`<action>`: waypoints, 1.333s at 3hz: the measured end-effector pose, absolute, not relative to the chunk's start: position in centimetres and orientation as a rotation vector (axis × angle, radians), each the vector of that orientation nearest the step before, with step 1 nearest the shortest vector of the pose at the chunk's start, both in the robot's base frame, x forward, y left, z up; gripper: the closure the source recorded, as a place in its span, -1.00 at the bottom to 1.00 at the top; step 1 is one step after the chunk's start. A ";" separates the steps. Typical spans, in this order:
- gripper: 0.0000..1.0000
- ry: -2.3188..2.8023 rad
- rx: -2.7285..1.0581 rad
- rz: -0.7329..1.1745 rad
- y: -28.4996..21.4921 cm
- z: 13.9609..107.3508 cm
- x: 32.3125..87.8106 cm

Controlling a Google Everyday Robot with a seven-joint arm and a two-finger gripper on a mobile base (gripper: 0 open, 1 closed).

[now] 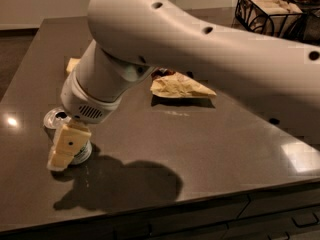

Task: Move 7up can near brown chip bag

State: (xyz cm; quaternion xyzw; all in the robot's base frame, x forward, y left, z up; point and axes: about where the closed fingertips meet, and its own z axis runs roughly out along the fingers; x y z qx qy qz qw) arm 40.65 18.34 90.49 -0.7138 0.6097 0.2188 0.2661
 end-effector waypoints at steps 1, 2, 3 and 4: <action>-0.17 1.630 -1.928 0.602 18.8 90.8 40.6; 0.28 1.658 -1.915 0.628 18.4 91.4 41.2; 0.90 1.752 -1.807 0.589 15.2 93.3 44.9; 1.00 1.814 -1.720 0.524 11.9 94.5 48.4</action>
Offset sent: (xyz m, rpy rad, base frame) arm 0.0170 -0.0065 0.0123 0.0139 0.0805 -0.0273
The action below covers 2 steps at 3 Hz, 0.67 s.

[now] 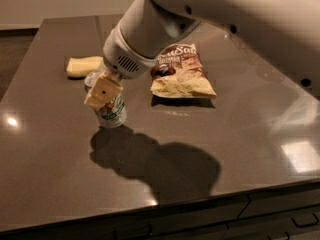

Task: Move 7up can near brown chip bag

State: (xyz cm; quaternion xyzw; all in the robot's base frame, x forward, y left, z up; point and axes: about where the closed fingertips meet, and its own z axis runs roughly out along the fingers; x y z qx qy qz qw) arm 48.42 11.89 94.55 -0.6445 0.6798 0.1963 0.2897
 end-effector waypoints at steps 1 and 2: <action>1.00 1.857 -1.648 0.487 9.5 94.7 51.2; 1.00 1.879 -1.593 0.488 8.7 94.1 53.2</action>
Offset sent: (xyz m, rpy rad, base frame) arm 0.0755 -0.0438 -0.0134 0.0492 0.0001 -0.1672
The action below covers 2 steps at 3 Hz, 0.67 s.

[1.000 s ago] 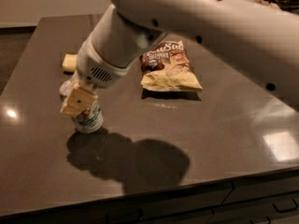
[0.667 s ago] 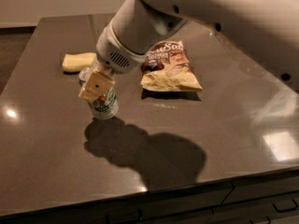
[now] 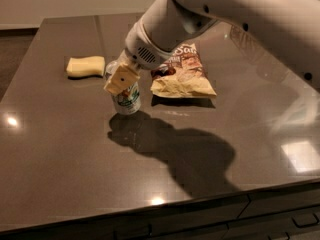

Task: Move 7up can near brown chip bag

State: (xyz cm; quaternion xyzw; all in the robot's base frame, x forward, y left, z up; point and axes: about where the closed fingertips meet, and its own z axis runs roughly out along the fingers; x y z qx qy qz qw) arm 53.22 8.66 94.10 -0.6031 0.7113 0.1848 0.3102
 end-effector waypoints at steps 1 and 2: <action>1.00 1.890 -1.563 0.479 8.6 93.4 54.5; 0.63 1.902 -1.528 0.439 7.8 92.9 55.8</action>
Offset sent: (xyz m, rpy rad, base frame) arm 0.0441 -0.0223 -0.0187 -0.0040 -0.0512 -0.1141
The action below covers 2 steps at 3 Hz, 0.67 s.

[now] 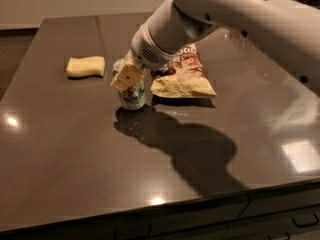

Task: Move 7up can near brown chip bag

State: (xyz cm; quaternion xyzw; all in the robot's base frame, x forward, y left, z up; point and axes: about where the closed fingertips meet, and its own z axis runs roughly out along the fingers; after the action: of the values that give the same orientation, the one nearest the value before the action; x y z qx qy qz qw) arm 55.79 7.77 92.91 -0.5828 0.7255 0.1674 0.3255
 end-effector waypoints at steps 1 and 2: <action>0.17 1.909 -1.508 0.406 6.9 92.3 56.8; -0.27 1.914 -1.493 0.390 6.2 91.8 57.4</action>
Offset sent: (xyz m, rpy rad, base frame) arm 0.0262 -0.0288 -0.0187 -0.0118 -0.0349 -0.0667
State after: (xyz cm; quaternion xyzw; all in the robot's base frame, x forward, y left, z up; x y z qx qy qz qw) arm 57.38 6.16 91.79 -0.5722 0.7336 0.1493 0.3349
